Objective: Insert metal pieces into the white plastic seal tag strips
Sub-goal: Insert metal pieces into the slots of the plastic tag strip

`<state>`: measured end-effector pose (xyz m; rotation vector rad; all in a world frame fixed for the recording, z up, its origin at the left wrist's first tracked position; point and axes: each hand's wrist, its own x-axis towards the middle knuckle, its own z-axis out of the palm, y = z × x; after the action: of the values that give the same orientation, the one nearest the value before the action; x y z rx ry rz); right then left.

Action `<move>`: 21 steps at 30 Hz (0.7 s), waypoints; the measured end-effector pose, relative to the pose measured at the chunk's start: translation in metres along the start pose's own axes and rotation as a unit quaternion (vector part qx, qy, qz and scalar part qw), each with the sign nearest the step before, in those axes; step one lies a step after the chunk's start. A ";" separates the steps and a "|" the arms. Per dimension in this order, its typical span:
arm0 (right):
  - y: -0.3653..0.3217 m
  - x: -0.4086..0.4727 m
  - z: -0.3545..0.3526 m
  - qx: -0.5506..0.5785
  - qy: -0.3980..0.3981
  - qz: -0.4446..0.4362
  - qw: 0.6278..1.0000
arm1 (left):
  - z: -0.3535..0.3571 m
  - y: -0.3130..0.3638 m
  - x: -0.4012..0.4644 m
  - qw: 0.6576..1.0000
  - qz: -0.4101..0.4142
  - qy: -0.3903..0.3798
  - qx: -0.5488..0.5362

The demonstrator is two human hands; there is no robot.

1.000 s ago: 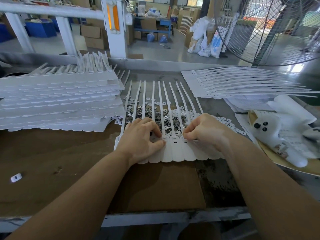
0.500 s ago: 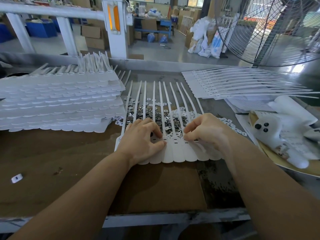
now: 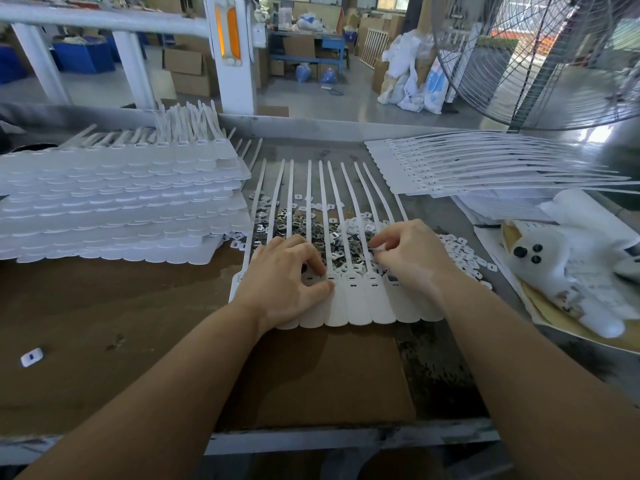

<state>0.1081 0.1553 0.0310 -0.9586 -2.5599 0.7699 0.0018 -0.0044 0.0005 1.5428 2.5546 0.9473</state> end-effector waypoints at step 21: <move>0.009 -0.007 -0.002 0.113 0.060 -0.014 0.992 | 0.000 0.000 0.000 1.000 0.003 0.006 0.001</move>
<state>0.1190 0.1573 0.0268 -0.8673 -2.3199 0.9404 0.0021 -0.0047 0.0003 1.5495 2.5612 0.9582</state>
